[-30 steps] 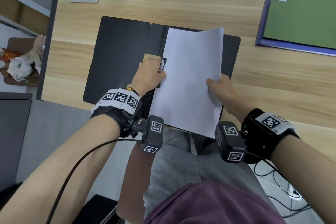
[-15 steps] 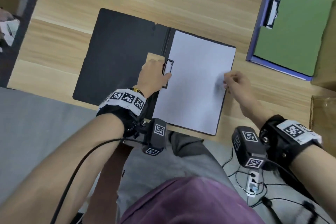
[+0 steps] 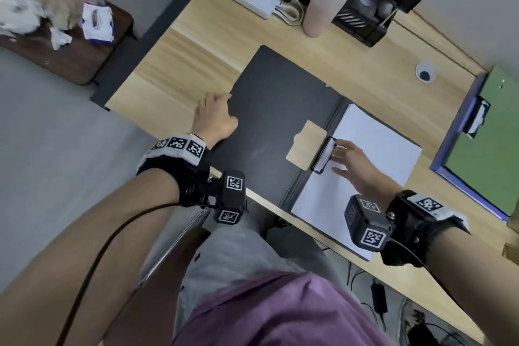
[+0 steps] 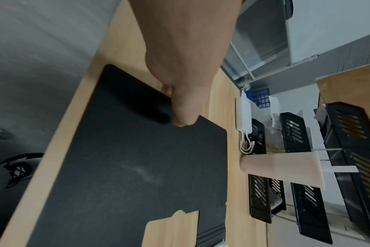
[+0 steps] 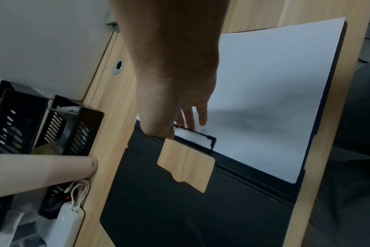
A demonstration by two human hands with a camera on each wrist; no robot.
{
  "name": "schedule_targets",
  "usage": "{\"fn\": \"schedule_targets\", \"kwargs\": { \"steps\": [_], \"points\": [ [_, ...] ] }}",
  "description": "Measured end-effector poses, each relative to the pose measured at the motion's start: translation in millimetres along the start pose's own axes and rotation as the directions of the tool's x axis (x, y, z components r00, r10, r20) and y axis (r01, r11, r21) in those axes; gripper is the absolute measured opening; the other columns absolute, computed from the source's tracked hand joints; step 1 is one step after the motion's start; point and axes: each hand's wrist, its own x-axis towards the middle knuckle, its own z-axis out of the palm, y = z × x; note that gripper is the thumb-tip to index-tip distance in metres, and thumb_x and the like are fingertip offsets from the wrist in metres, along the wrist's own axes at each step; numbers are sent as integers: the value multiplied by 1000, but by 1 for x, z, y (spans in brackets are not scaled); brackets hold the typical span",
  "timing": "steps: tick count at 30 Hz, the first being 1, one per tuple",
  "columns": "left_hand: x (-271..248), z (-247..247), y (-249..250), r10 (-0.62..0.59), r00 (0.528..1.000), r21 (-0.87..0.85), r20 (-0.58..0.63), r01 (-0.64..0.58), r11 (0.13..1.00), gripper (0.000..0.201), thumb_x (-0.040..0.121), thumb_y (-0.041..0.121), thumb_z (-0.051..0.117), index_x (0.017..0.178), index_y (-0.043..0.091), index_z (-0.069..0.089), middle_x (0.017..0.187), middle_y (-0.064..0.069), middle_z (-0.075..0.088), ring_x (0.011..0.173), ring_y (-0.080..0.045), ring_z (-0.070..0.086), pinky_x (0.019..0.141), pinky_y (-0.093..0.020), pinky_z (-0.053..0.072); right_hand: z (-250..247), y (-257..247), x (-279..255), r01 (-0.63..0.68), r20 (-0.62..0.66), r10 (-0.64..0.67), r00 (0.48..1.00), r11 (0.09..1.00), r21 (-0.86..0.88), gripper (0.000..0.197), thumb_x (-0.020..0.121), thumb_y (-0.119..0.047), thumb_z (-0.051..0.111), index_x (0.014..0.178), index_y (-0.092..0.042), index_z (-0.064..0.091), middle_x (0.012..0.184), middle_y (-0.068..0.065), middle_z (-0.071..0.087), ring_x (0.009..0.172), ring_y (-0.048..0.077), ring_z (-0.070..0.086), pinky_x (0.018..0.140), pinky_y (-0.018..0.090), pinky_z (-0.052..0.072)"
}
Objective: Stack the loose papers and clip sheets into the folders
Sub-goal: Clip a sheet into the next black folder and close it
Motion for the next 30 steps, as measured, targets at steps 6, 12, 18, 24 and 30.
{"fn": "schedule_targets", "kwargs": {
  "steps": [6, 12, 18, 24, 30],
  "points": [
    [3, -2, 8, -18, 1000, -11, 18, 18, 1000, 65, 83, 32, 60, 143, 24, 38, 138, -12, 44, 129, -33, 39, 110, -43, 32, 16, -11, -1, -40, -20, 40, 999, 999, -10, 44, 99, -10, 39, 143, -13, 39, 137, 7, 47, 129, 20, 42, 108, 42, 41],
    [16, -41, 5, -83, 988, -396, 127, 127, 909, 39, 78, 13, 62, 115, 24, 57, 108, 1, 59, 101, -17, 56, 89, -27, 43, 30, -22, 0, -35, -13, 34, 999, 998, -51, 39, 98, -17, 47, 137, -22, 45, 134, 2, 50, 122, 19, 45, 96, 35, 43],
    [-6, -120, 62, 178, 958, -537, 226, -30, 843, 11, 86, 23, 61, 78, 28, 56, 76, 9, 54, 69, -9, 49, 59, -19, 38, 37, -45, 1, 72, 125, -65, 990, 996, -46, 36, 102, -39, 37, 133, -24, 49, 138, 0, 50, 127, 21, 46, 106, 40, 39],
    [-29, -121, 119, 395, 722, -609, 568, 46, 792, 40, 93, 58, 47, 109, 27, 67, 117, 7, 66, 96, -21, 65, 73, -34, 56, 24, -79, -11, 71, 235, -176, 956, 916, 394, 56, 92, -65, 38, 123, -22, 56, 114, 0, 52, 113, 23, 49, 99, 50, 45],
    [-37, -38, 162, 333, 673, -390, 661, -71, 918, 36, 97, 51, 46, 131, 44, 56, 142, 17, 48, 122, -10, 45, 90, -31, 44, -24, -62, -41, 94, 226, -312, 923, 751, 653, 57, 92, -61, 41, 113, -15, 66, 84, 0, 70, 76, 16, 67, 71, 33, 57]
  ]
}}
